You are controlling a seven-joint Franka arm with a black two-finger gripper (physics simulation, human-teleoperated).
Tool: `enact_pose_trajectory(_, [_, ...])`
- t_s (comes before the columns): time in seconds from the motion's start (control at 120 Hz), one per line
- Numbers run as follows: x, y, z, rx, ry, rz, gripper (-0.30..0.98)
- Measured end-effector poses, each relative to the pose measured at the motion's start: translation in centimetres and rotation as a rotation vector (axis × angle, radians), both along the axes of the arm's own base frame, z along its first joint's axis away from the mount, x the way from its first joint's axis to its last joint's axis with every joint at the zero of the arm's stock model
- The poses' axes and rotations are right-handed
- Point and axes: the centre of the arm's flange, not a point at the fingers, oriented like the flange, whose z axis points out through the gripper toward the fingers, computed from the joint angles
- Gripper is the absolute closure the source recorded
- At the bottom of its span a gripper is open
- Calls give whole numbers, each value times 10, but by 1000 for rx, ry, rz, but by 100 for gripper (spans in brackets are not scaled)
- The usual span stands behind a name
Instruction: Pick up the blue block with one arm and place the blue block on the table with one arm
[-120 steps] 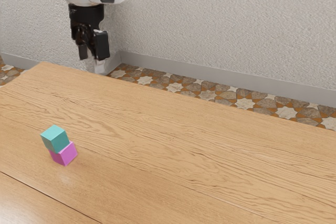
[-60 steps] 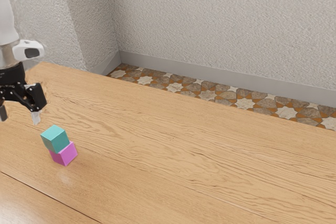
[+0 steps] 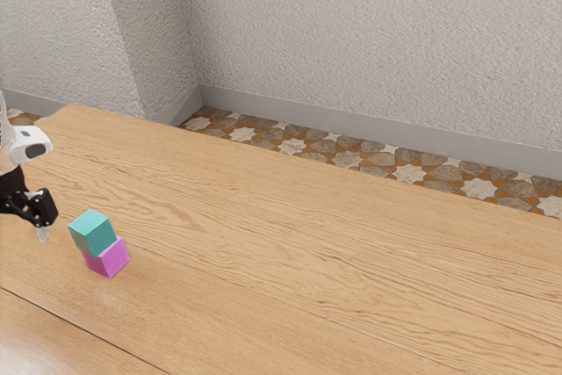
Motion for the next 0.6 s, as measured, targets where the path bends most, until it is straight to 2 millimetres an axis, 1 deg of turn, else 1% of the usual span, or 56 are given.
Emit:
enact_pose_trajectory(0.042, [11, 10, -8, 8, 9, -16, 0])
enact_pose_trajectory(0.1, [22, 17, -15, 25, 11, -41, 0])
enact_pose_trajectory(0.217, [24, 42, -28, 23, -1, -61, 0])
enact_pose_trajectory(0.267, [28, 44, -34, 19, -6, -87, 0])
enact_pose_trajectory(0.333, [36, 42, -44, 22, 4, -132, 0])
enact_pose_trajectory(0.4, [42, 43, -44, 32, -5, -162, 0])
enact_pose_trajectory(0.5, [56, 52, -40, 61, -7, -186, 0])
enact_pose_trajectory(0.55, [61, 55, -44, 65, -5, -199, 0])
enact_pose_trajectory(0.6, [61, 65, -51, 61, -4, -195, 0])
